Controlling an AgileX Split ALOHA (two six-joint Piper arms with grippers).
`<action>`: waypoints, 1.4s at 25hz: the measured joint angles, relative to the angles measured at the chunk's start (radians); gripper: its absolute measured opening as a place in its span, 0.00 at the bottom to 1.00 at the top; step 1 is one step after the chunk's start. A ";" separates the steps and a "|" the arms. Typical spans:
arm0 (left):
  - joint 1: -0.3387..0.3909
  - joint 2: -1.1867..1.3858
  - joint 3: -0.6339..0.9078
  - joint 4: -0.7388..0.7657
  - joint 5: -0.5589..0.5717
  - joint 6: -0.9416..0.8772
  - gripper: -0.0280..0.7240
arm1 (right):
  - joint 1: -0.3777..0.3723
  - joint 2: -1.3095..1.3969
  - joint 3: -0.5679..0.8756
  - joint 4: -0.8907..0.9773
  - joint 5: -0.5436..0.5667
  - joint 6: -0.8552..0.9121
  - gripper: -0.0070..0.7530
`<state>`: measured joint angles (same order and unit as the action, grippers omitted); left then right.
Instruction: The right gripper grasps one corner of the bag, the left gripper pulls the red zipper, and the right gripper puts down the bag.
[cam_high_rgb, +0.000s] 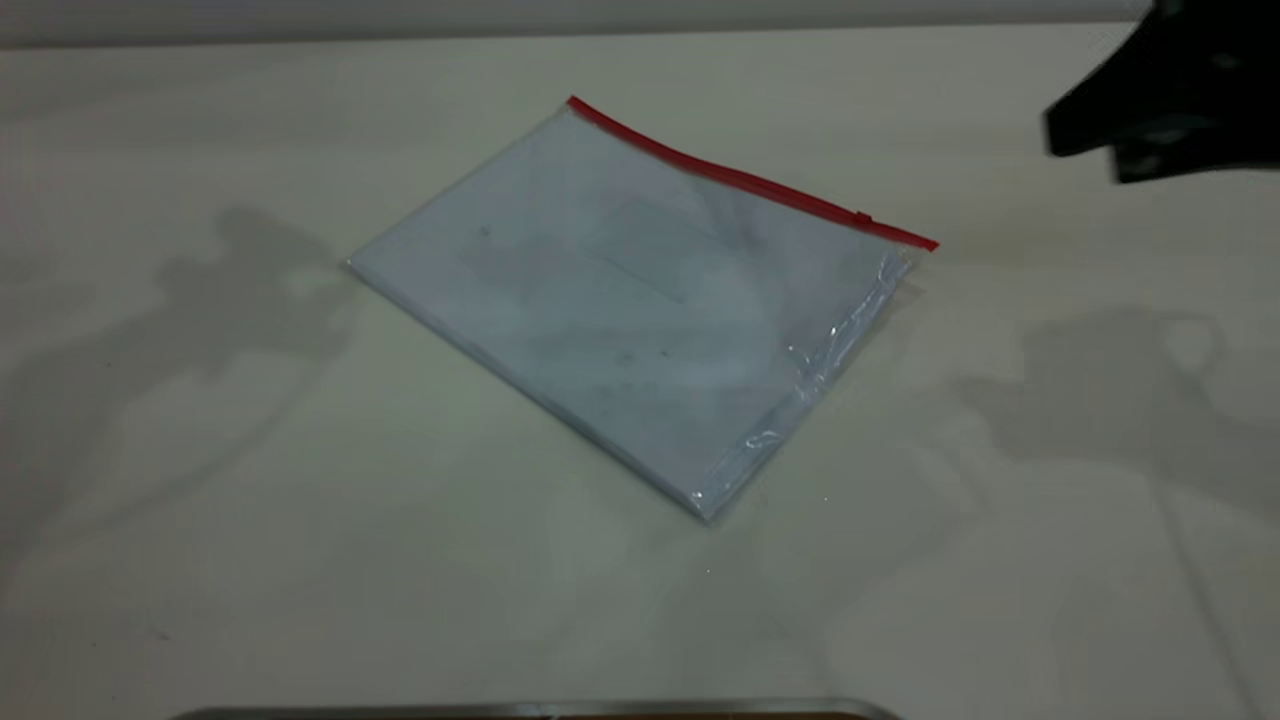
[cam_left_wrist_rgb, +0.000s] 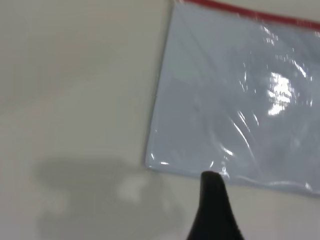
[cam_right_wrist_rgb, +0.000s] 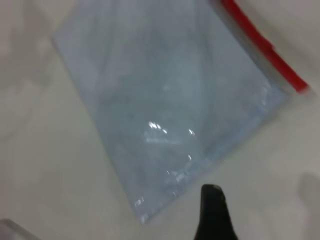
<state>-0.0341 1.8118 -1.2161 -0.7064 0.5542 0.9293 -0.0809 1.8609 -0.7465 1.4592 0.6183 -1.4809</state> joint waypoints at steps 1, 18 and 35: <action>0.000 0.004 0.000 -0.001 0.008 0.014 0.82 | 0.000 0.036 -0.013 0.031 0.015 -0.042 0.75; 0.000 0.007 -0.007 -0.097 0.034 0.037 0.82 | 0.000 0.581 -0.391 0.117 0.180 -0.256 0.75; -0.013 0.007 -0.007 -0.101 0.036 0.036 0.82 | 0.093 0.711 -0.535 0.126 0.211 -0.303 0.73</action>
<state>-0.0468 1.8185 -1.2233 -0.8069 0.5900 0.9657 0.0125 2.5721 -1.2813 1.5848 0.8288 -1.7837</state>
